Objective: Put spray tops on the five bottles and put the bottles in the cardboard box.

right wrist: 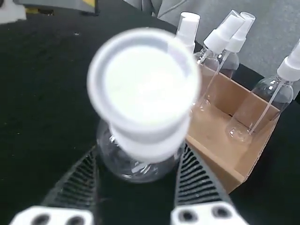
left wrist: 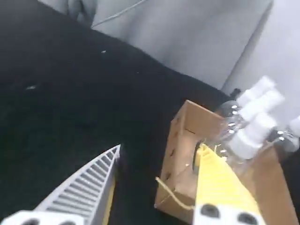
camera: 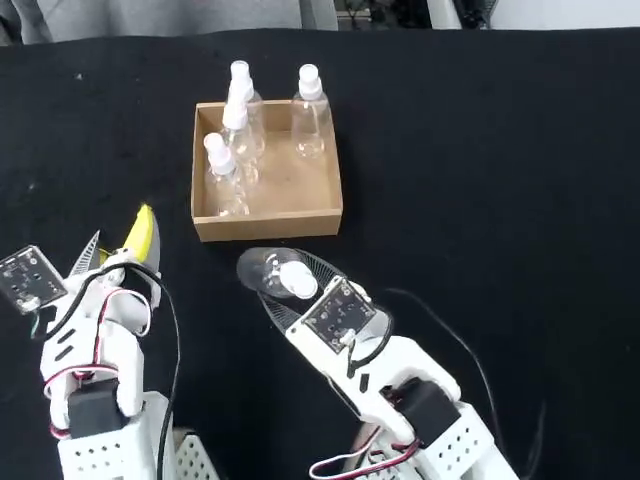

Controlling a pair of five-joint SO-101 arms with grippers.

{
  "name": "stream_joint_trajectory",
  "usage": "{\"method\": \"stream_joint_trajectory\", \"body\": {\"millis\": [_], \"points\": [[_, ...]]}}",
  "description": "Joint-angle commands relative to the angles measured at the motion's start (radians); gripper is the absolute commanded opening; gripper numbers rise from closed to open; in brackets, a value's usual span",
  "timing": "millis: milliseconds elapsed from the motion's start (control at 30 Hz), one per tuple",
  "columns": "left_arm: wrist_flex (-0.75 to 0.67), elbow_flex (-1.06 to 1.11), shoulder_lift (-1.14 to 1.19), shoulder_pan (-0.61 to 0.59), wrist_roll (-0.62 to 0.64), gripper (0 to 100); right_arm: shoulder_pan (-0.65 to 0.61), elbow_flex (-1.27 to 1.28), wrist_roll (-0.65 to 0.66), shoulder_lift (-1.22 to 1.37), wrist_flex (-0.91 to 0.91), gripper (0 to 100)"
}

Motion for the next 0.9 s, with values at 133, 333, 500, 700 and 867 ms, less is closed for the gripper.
{"method": "stream_joint_trajectory", "body": {"millis": [133, 333, 500, 700, 867], "points": [[-0.005, 0.047, -0.006, -0.036, 0.008, 24, 0.028, -0.084, -0.005, -0.166, -0.002, 2.1], [-0.005, 0.084, -0.006, -0.036, 0.008, 24, 0.029, -0.128, -0.005, -0.162, 0.005, 2.1], [-0.005, 0.131, -0.006, -0.035, 0.009, 24, 0.031, -0.130, -0.005, -0.162, 0.003, 2.1], [-0.005, 0.182, -0.006, -0.036, 0.012, 24, 0.060, -0.165, -0.003, -0.159, 0.003, 2.1], [-0.005, 0.219, -0.006, -0.031, 0.011, 24, 0.060, -0.177, -0.003, -0.159, -0.002, 2.1]]}}
